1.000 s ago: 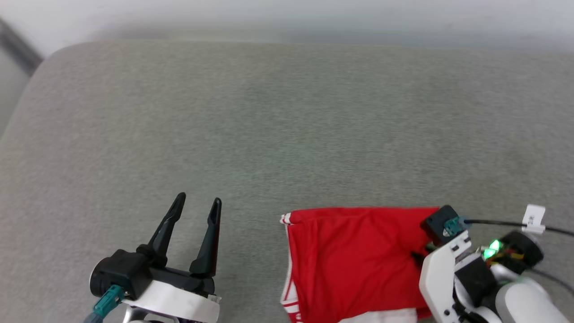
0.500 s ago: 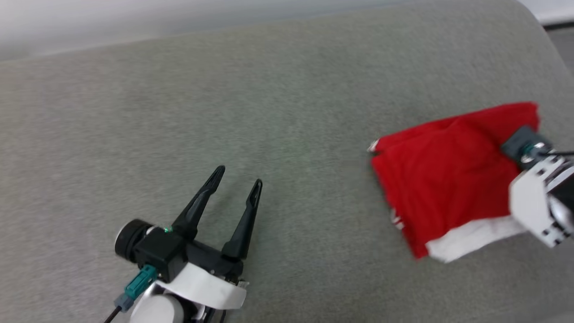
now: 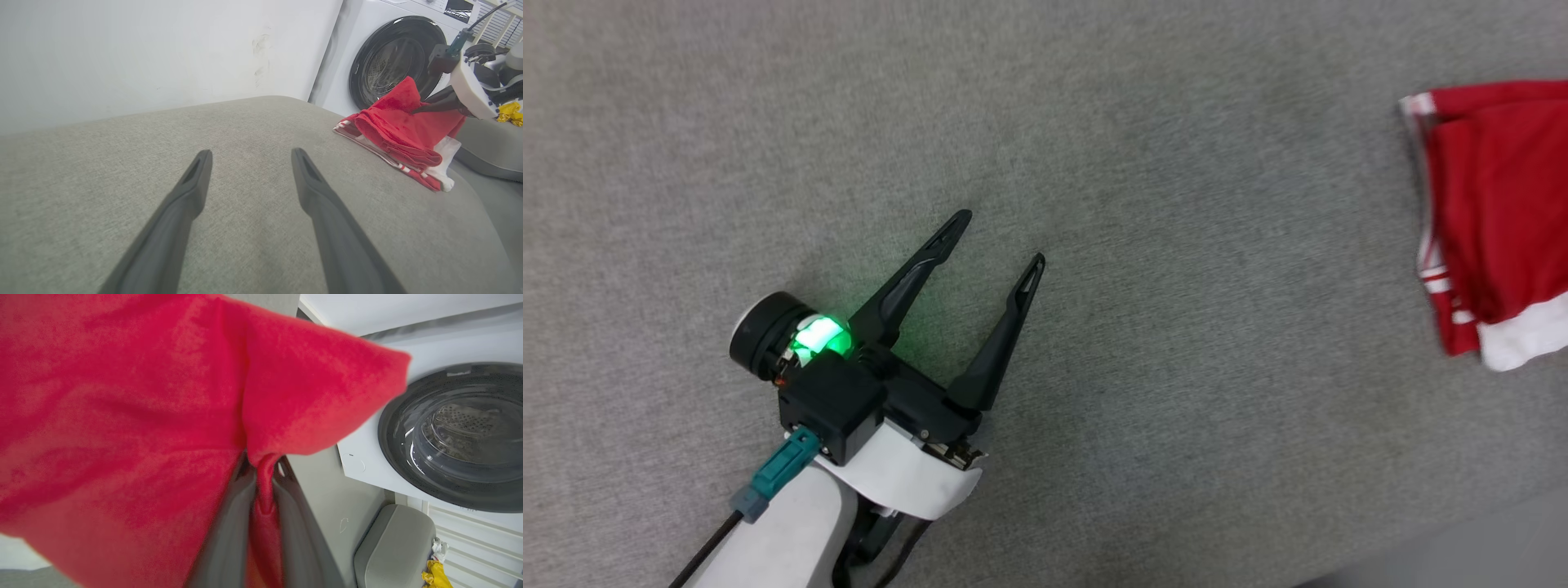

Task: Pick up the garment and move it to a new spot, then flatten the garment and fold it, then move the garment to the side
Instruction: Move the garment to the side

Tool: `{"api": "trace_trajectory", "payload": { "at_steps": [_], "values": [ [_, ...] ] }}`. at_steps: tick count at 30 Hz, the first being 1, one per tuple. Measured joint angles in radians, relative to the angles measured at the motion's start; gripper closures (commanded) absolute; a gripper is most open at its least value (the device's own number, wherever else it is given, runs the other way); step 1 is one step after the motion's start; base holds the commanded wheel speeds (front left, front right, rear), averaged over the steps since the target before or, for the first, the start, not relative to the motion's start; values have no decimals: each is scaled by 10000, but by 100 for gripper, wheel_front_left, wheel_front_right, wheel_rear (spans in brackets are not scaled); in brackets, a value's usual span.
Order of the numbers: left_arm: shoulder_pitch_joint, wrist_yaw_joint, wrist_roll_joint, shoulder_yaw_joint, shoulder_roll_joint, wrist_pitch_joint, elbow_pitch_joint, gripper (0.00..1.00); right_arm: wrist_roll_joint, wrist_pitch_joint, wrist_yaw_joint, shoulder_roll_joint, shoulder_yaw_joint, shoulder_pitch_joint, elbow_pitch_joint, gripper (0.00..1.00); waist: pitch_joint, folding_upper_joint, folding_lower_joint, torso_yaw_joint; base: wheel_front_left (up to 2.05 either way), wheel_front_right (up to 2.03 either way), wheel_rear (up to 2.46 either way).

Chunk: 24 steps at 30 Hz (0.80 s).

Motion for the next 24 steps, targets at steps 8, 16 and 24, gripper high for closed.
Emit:
{"api": "trace_trajectory", "payload": {
  "at_steps": [8, 16, 24],
  "values": [
    [-368, -2, 104, -242, 424, 0, -284, 0, -261, -1346, 2, -362, -1266, -124, 2320, 100, 970, 0, 0, 488, 0, 0, 0],
    [-390, -15, 174, -134, 286, -6, -378, 0, -692, -2038, 2, 63, -2270, -210, 3492, 0, 1107, 0, 1, 882, 0, 0, 0],
    [59, -15, -40, 337, -253, 0, -125, 0, -1189, -2324, 0, 583, -2359, -427, 3045, 0, 114, 0, 0, 982, 0, 0, 0]
  ]
}}
